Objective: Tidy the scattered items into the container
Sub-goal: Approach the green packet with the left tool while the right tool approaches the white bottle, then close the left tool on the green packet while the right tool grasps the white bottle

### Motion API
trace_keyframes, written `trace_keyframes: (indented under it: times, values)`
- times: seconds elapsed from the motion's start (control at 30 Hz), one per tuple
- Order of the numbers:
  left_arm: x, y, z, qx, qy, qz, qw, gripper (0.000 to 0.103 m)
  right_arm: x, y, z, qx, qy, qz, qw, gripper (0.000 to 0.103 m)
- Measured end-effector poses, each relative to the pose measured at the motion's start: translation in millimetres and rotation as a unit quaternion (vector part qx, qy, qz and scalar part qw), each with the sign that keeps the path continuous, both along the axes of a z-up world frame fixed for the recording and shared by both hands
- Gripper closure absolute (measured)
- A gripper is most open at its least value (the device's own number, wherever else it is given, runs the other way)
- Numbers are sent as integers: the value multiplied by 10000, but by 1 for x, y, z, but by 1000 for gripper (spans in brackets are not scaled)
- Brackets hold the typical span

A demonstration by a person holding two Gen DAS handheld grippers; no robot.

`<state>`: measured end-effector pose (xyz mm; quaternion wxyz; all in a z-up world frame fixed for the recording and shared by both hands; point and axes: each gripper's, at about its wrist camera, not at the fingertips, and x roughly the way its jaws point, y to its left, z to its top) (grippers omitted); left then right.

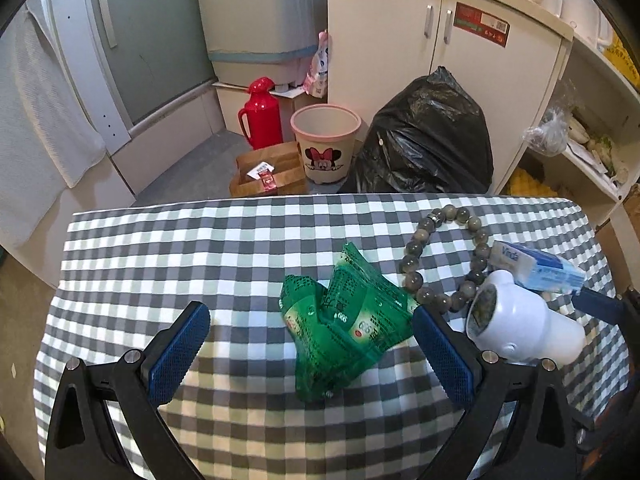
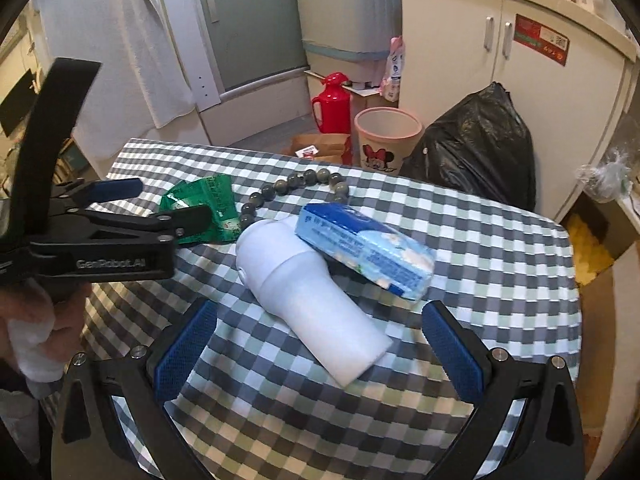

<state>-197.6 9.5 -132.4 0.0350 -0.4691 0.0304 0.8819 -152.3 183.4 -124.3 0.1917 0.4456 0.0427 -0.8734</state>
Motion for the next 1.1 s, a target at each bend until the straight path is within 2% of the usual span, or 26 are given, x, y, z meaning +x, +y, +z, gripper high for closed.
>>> trace_keyframes:
  times: [0.27, 0.63, 0.7, 0.9, 1.1]
  values:
    - [-13, -5, -10, 233, -122, -82, 9996, 0, -13, -6, -8, -182, -98, 131, 9997, 0]
    - [-19, -5, -16, 411, -125, -184, 9989, 0, -24, -24, -17, -90, -131, 355, 9992, 0]
    - [-18, -2, -17, 385, -86, -235, 9989, 4, -25, -28, -17, -61, -101, 396, 9991, 1]
    - [-14, 2, -15, 342, -27, -252, 9991, 25, -27, -35, -14, -3, 16, 409, 9992, 10]
    - [-9, -4, -13, 379, -4, -230, 9990, 42, -28, -46, -18, 456, 90, 426, 9980, 39]
